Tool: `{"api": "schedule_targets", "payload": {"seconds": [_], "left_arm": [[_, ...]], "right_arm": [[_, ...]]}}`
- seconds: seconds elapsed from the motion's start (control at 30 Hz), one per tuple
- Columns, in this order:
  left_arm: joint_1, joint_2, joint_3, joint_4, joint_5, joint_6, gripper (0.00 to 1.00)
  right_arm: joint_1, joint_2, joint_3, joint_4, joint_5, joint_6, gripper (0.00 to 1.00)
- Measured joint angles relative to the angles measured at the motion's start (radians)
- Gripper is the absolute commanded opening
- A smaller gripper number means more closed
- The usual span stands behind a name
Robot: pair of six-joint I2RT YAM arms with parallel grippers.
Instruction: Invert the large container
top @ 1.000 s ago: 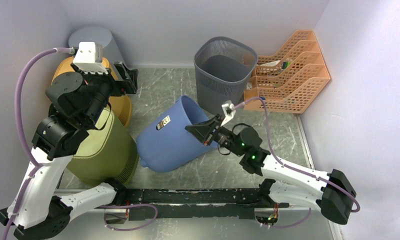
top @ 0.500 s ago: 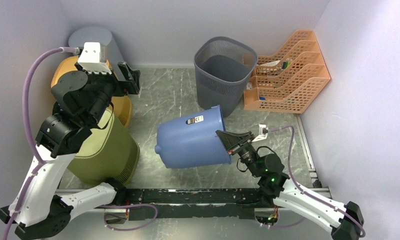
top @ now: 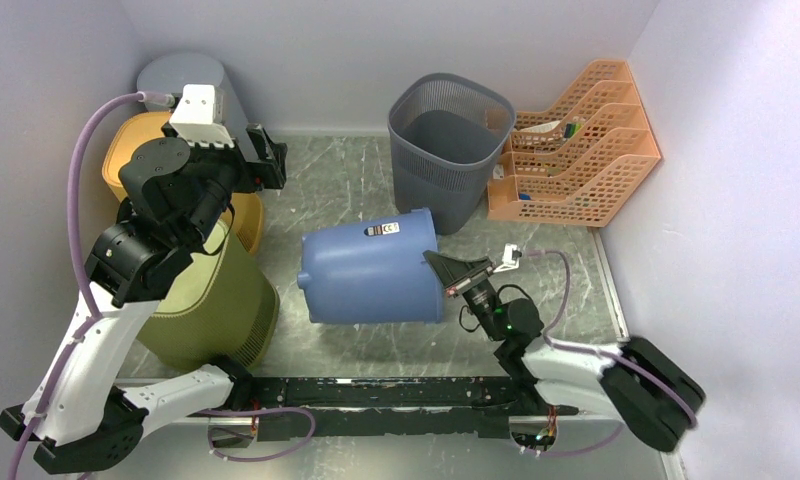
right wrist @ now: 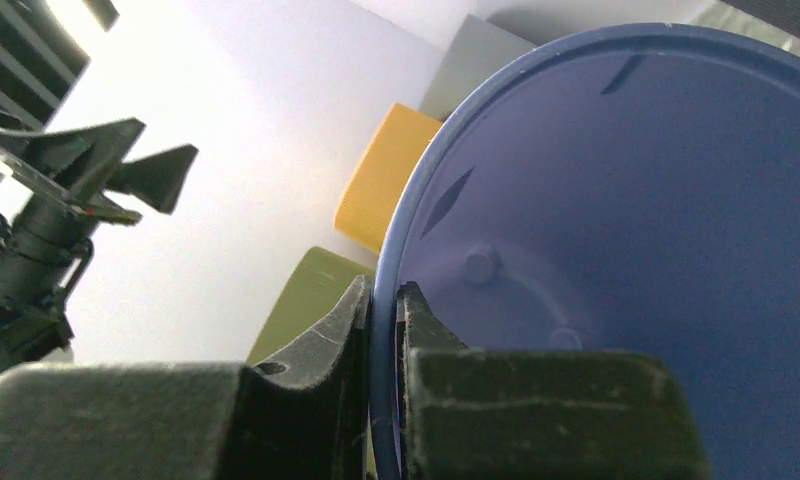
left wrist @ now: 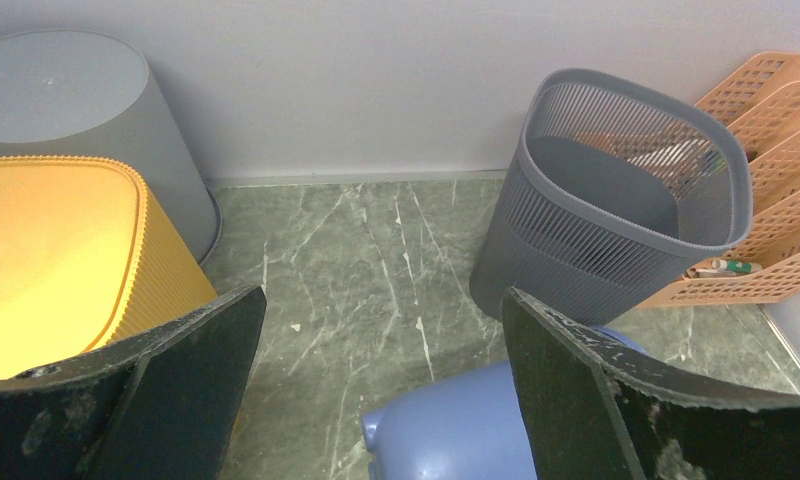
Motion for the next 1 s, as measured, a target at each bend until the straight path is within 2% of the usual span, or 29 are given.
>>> {"api": "schedule_targets", "payload": {"seconds": [0.1,0.23,0.53,0.8,1.0], "left_arm": [[0.0,0.0,0.0,0.0,0.0,0.0,1.0],[0.0,0.0,0.0,0.0,-0.001,0.006,1.0],[0.0,0.0,0.0,0.0,-0.007,0.016,1.0],[0.0,-0.01,-0.003,0.0,-0.013,0.023,1.0],[0.0,-0.015,-0.015,0.0,-0.013,0.023,1.0]], "right_arm": [[-0.079,0.229,0.001,0.237,-0.06,0.104,0.0],[-0.198,0.357,0.05,0.245,-0.137,0.246,0.0],[-0.414,0.308,0.03,0.245,-0.311,0.337,0.0],[-0.721,0.237,-0.005,0.228,-0.527,0.335,0.0],[-0.804,0.151,-0.011,0.111,-0.624,0.26,0.0]]}}
